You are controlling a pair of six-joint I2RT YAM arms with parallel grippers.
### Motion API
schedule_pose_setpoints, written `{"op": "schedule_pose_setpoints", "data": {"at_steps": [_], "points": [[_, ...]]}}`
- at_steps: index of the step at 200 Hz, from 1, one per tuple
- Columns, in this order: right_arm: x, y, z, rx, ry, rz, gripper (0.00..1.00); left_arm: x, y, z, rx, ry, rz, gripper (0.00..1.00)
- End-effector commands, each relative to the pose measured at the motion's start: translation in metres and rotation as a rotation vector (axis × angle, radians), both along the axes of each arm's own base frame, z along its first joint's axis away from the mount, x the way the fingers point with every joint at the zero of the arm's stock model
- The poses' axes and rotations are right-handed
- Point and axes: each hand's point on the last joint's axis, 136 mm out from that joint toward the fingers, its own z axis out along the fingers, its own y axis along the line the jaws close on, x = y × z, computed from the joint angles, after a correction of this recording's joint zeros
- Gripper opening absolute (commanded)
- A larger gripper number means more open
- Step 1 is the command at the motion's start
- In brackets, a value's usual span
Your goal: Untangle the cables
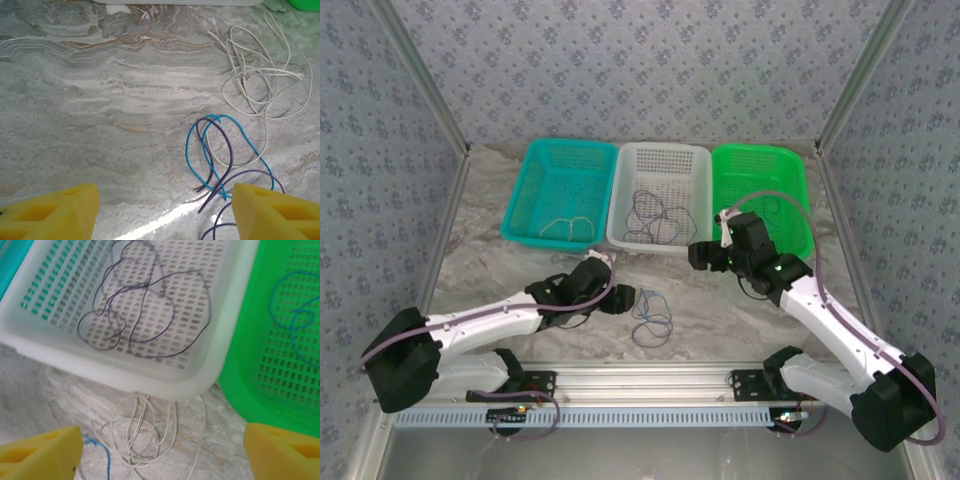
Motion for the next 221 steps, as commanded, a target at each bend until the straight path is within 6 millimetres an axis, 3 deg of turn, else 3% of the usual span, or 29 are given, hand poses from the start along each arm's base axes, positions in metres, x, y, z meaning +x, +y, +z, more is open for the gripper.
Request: {"op": "schedule_pose_setpoints", "data": {"at_steps": [1, 46, 70, 143, 169, 194, 221], "points": [[-0.017, 0.014, -0.020, -0.028, 0.047, 0.065, 0.82, 0.005, -0.015, 0.016, -0.048, -0.032, -0.021, 0.70], [-0.039, 0.034, -0.061, -0.174, 0.062, 0.160, 0.82, 0.006, -0.017, 0.011, -0.038, -0.016, -0.013, 0.70], [-0.037, 0.033, -0.079, -0.251, 0.079, 0.143, 0.81, 0.007, -0.011, 0.011, -0.036, -0.019, 0.015, 0.69], [-0.030, 0.043, -0.124, -0.308, 0.156, 0.138, 0.65, 0.007, 0.011, 0.023, -0.048, -0.074, 0.086, 0.70], [-0.026, 0.046, -0.133, -0.312, 0.161, 0.130, 0.51, 0.007, 0.014, 0.025, -0.055, -0.081, 0.100, 0.70], [-0.027, 0.043, -0.142, -0.329, 0.178, 0.117, 0.27, 0.007, 0.016, 0.026, -0.056, -0.087, 0.105, 0.70], [-0.030, 0.042, -0.134, -0.346, 0.154, 0.126, 0.09, 0.007, 0.020, 0.028, -0.060, -0.099, 0.114, 0.70]]}}
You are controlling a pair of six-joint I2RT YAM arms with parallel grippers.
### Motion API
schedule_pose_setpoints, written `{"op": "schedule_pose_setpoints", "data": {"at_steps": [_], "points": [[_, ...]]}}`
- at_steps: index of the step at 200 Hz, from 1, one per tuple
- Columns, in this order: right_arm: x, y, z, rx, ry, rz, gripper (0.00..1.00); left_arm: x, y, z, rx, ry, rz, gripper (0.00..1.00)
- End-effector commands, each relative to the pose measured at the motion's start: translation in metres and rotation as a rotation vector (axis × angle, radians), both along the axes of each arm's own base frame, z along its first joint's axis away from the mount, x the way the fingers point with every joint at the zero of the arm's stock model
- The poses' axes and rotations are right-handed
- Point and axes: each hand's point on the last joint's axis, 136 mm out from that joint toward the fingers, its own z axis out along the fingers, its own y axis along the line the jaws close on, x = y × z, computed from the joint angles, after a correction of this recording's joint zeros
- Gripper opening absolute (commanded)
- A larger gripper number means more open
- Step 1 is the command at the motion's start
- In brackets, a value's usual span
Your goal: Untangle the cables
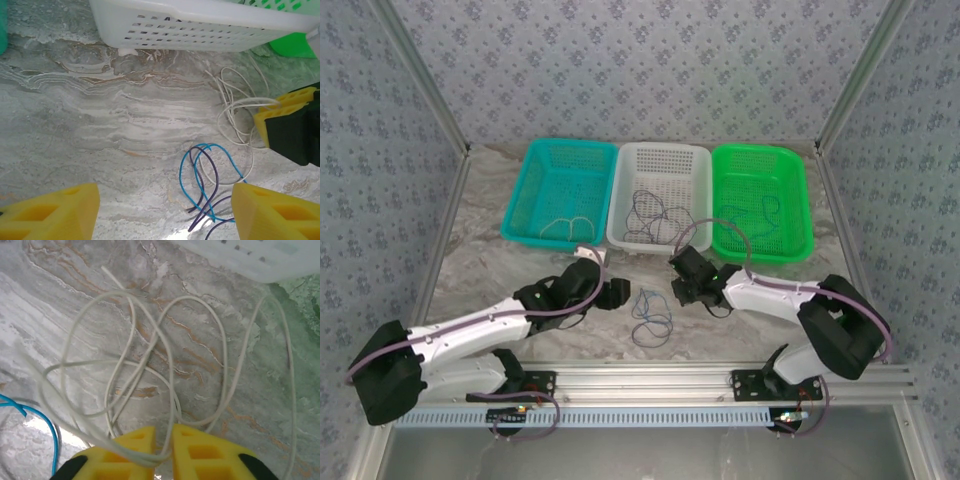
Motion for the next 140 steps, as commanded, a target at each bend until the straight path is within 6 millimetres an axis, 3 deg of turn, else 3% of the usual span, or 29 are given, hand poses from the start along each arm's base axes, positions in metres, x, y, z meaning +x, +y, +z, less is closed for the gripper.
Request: {"op": "schedule_pose_setpoints", "data": {"at_steps": [1, 24, 55, 92, 114, 140], "points": [[-0.004, -0.003, 0.003, -0.027, -0.024, 0.006, 0.09, 0.000, 0.007, 0.003, -0.003, -0.019, 0.024, 0.70], [-0.008, -0.005, 0.026, -0.022, -0.086, 0.019, 0.03, 0.000, 0.009, 0.006, -0.004, -0.033, 0.031, 0.70], [-0.016, -0.006, 0.067, 0.055, -0.175, 0.055, 0.03, 0.003, 0.007, 0.017, -0.008, -0.073, 0.015, 0.71], [-0.027, -0.006, 0.111, 0.151, -0.270, 0.127, 0.05, 0.001, -0.020, 0.045, -0.078, -0.159, -0.135, 0.71], [-0.031, -0.005, 0.124, 0.194, -0.298, 0.138, 0.06, -0.005, -0.039, 0.060, -0.152, -0.191, -0.227, 0.71], [-0.031, -0.005, 0.125, 0.207, -0.296, 0.129, 0.06, -0.013, -0.059, 0.077, -0.228, -0.231, -0.310, 0.70]]}}
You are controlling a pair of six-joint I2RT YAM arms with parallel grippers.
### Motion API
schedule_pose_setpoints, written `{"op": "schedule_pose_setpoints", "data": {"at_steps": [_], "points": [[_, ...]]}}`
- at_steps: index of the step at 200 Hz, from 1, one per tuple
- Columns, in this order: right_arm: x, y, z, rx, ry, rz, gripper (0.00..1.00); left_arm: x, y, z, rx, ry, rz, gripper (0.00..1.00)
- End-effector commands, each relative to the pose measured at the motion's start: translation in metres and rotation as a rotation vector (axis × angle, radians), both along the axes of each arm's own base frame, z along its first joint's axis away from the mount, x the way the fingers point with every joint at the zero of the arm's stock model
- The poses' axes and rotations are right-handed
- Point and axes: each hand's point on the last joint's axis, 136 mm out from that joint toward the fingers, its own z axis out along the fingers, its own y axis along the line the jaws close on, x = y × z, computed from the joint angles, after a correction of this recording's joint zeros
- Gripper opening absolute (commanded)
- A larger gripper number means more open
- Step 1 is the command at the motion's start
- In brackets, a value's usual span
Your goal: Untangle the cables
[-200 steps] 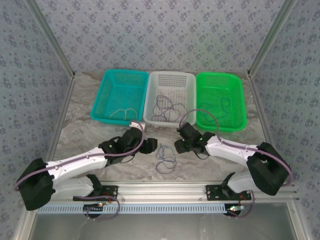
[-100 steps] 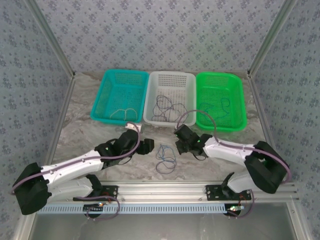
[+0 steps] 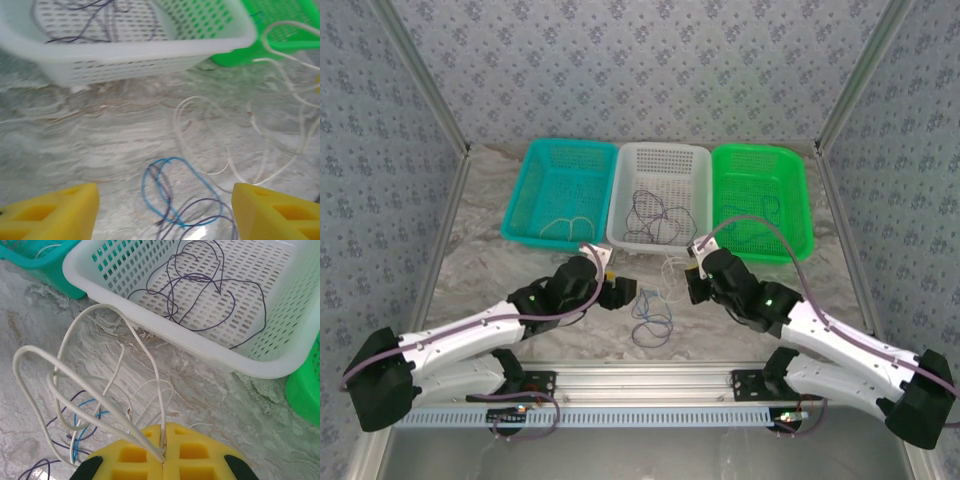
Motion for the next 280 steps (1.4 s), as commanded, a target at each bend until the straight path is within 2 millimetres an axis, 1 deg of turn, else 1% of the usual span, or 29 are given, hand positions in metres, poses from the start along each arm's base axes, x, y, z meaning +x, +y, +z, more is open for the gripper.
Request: {"op": "schedule_pose_setpoints", "data": {"at_steps": [1, 15, 34, 56, 80, 112, 139, 190, 211, 226, 237, 251, 264, 280], "points": [[-0.007, -0.002, -0.011, -0.033, 0.030, 0.022, 0.06, -0.007, -0.032, 0.042, -0.128, -0.097, -0.138, 0.70], [-0.007, 0.000, -0.014, -0.031, 0.037, 0.023, 0.06, -0.012, -0.042, 0.049, -0.151, -0.116, -0.179, 0.70], [-0.005, 0.005, -0.016, -0.028, 0.042, 0.031, 0.06, -0.018, -0.054, 0.053, -0.167, -0.125, -0.224, 0.70], [-0.005, 0.010, -0.018, -0.031, 0.046, 0.044, 0.06, -0.017, -0.063, 0.049, -0.154, -0.113, -0.239, 0.69], [-0.006, 0.012, -0.017, -0.029, 0.042, 0.052, 0.06, -0.013, -0.067, 0.043, -0.135, -0.105, -0.229, 0.67], [-0.008, 0.013, -0.017, -0.024, 0.045, 0.058, 0.06, -0.011, -0.072, 0.049, -0.158, -0.126, -0.234, 0.63], [-0.009, 0.018, -0.015, -0.006, 0.038, 0.072, 0.06, -0.008, -0.075, 0.047, -0.142, -0.126, -0.236, 0.60], [-0.011, 0.016, -0.015, -0.007, 0.036, 0.073, 0.07, -0.006, -0.077, 0.045, -0.142, -0.128, -0.234, 0.32], [-0.012, 0.014, -0.015, -0.004, 0.030, 0.066, 0.07, -0.005, -0.075, 0.044, -0.134, -0.127, -0.221, 0.16], [-0.012, 0.011, -0.017, -0.011, 0.033, 0.058, 0.08, -0.005, -0.075, 0.044, -0.132, -0.129, -0.222, 0.07], [-0.012, 0.009, -0.019, -0.018, 0.039, 0.052, 0.11, -0.006, -0.074, 0.045, -0.133, -0.130, -0.223, 0.02], [-0.012, 0.005, -0.023, -0.039, 0.052, 0.037, 0.20, -0.007, -0.074, 0.047, -0.134, -0.130, -0.227, 0.00], [-0.012, 0.002, -0.026, -0.055, 0.064, 0.023, 0.24, -0.007, -0.073, 0.049, -0.140, -0.131, -0.228, 0.00], [-0.013, 0.001, -0.028, -0.063, 0.071, 0.022, 0.25, -0.008, -0.073, 0.051, -0.144, -0.133, -0.227, 0.00]]}}
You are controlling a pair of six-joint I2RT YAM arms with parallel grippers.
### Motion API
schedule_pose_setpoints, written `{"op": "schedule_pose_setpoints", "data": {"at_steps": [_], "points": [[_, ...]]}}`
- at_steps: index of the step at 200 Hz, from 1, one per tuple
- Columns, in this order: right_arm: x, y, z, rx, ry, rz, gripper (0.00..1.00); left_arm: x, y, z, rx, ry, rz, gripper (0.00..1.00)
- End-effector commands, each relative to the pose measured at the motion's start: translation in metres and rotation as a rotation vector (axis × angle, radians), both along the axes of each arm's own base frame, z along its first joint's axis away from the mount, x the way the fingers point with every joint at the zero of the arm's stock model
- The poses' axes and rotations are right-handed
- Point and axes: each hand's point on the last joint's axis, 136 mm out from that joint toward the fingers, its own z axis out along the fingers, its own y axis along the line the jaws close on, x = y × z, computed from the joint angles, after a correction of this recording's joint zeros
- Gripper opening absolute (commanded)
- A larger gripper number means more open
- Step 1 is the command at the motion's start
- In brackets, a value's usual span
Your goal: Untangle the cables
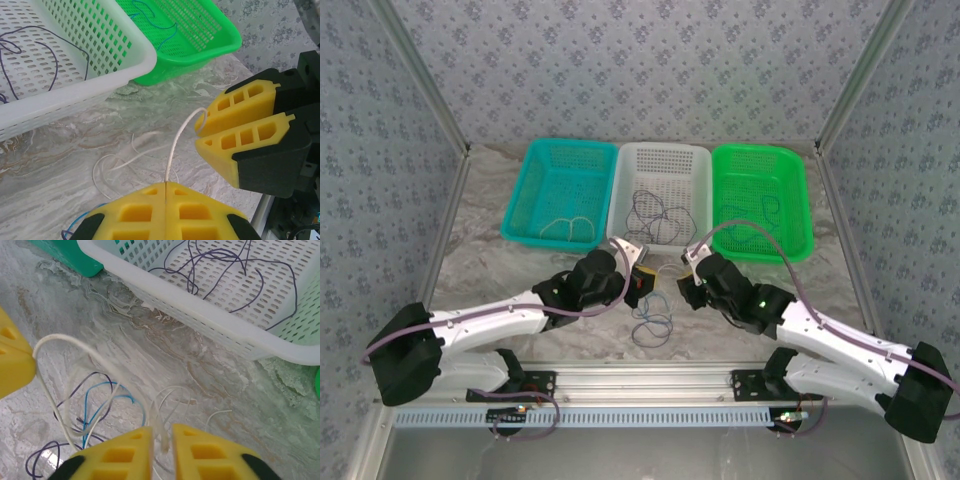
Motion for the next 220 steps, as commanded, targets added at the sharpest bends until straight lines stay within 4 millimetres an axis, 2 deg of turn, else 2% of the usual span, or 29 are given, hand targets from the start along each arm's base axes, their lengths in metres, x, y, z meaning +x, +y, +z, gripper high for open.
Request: {"op": "schedule_pose_setpoints", "data": {"at_steps": [1, 32, 39, 63, 92, 111, 141, 194, 220], "points": [[-0.002, -0.008, -0.007, -0.039, 0.019, -0.026, 0.25, 0.000, -0.005, 0.026, -0.055, -0.034, -0.014, 0.00], [-0.001, -0.010, -0.006, -0.037, 0.012, -0.034, 0.26, -0.001, -0.004, 0.029, -0.064, -0.037, -0.011, 0.00], [-0.001, -0.010, -0.006, -0.041, 0.012, -0.035, 0.31, -0.001, -0.004, 0.029, -0.066, -0.036, -0.012, 0.00], [0.001, -0.016, -0.005, -0.048, 0.000, -0.062, 0.62, -0.002, -0.002, 0.031, -0.071, -0.041, -0.010, 0.00], [0.003, -0.022, 0.001, -0.035, -0.034, -0.088, 0.64, -0.003, -0.001, 0.035, -0.076, -0.045, -0.013, 0.00], [0.005, -0.022, 0.004, -0.015, -0.053, -0.104, 0.73, -0.005, -0.002, 0.038, -0.089, -0.043, -0.024, 0.00], [0.008, -0.012, 0.012, 0.044, -0.080, -0.084, 0.76, -0.007, -0.003, 0.039, -0.093, -0.040, -0.033, 0.00], [0.012, -0.007, 0.021, 0.077, -0.113, -0.082, 0.76, -0.009, -0.006, 0.037, -0.110, -0.023, -0.045, 0.00], [0.017, -0.001, 0.025, 0.073, -0.146, -0.060, 0.75, -0.014, -0.012, 0.043, -0.142, -0.015, -0.082, 0.00]]}}
